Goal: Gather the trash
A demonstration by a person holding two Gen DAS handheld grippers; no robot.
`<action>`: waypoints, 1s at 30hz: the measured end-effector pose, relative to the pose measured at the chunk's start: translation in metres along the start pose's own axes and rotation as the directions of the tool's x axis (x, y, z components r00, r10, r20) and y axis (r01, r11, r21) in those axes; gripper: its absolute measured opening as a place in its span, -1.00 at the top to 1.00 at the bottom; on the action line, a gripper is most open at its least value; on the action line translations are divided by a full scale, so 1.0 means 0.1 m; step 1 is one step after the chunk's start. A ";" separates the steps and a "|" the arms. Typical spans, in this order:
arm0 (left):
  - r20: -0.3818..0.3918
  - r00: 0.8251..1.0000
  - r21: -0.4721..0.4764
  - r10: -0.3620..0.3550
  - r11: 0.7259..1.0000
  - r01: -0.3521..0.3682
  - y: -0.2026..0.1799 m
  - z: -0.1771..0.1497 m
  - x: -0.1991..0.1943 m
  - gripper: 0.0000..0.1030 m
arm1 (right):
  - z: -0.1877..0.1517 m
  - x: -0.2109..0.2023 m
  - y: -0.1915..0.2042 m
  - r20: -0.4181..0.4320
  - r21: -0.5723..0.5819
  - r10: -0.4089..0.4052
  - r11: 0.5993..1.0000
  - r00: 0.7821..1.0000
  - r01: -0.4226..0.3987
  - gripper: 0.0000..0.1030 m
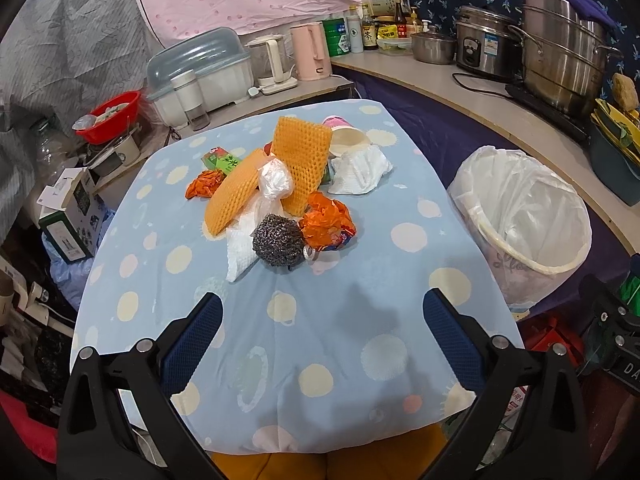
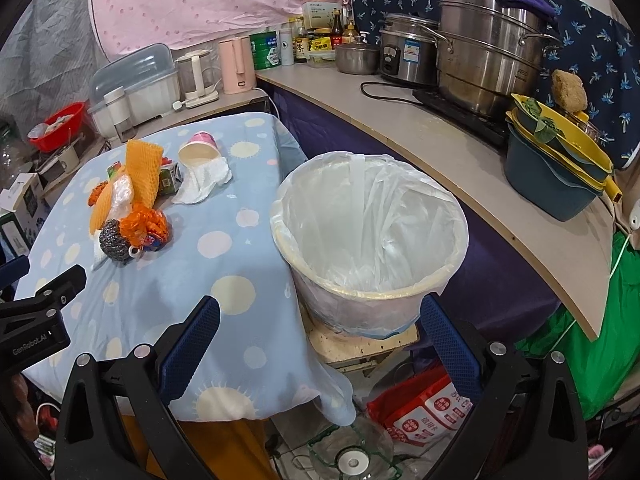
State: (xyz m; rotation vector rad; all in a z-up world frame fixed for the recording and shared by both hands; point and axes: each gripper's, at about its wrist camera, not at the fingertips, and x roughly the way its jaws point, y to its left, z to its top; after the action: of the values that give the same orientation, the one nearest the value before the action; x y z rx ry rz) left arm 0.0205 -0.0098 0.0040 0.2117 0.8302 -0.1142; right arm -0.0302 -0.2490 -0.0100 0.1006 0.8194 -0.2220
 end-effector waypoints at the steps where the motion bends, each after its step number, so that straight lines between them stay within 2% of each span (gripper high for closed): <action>1: 0.001 1.000 0.000 0.000 1.000 0.000 0.00 0.00 0.00 -0.86 | -0.01 0.00 0.00 0.001 0.001 0.000 1.000 1.000 0.000 -0.87; 30: 0.018 1.000 -0.017 0.010 1.000 -0.010 0.02 0.04 0.00 -0.86 | 0.05 -0.02 0.00 0.022 0.003 -0.001 1.000 1.000 0.001 -0.87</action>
State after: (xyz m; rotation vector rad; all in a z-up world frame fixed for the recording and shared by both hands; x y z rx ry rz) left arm 0.0239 -0.0087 0.0064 0.1984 0.8122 -0.0994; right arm -0.0281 -0.2492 -0.0048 0.1006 0.7968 -0.2246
